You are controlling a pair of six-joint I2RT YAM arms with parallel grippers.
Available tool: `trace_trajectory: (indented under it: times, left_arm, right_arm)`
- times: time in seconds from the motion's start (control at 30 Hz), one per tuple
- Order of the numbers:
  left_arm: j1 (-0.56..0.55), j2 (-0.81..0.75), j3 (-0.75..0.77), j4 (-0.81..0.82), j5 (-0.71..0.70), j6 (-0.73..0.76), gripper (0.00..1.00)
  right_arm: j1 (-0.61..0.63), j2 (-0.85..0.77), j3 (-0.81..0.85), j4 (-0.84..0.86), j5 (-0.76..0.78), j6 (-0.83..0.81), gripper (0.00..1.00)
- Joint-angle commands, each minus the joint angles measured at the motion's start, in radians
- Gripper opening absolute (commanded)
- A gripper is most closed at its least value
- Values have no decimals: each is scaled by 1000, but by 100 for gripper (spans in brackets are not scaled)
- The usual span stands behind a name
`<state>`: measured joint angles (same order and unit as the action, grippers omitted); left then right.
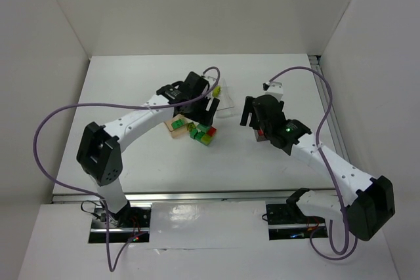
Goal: Sort the legos into containers by color
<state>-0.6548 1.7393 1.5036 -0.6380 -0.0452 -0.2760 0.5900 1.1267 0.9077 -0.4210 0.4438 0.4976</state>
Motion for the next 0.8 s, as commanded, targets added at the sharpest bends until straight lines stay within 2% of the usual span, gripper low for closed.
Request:
trace_trajectory:
  times: [0.0,0.33,0.5,0.7,0.77]
  left_arm:
    - [1,52,69,-61,2,55,86]
    - [-29,115,127,-84,13,46,73]
    - [-29,126,145,-84,25,37,59]
    - [-29,160,176,-120,34,37,60]
    - [-29,160,187,-143,34,37,57]
  right_arm:
    - [-10,-30,7,-12,-23,6,85]
    - [-32,-21,25,-2,-47,-13,85]
    - [-41,-21,34,-2,-66,-22,85]
    - [-41,-11,43,-2,-77,-22,85]
    - [-41,-11,43,-2,-77,-22,85]
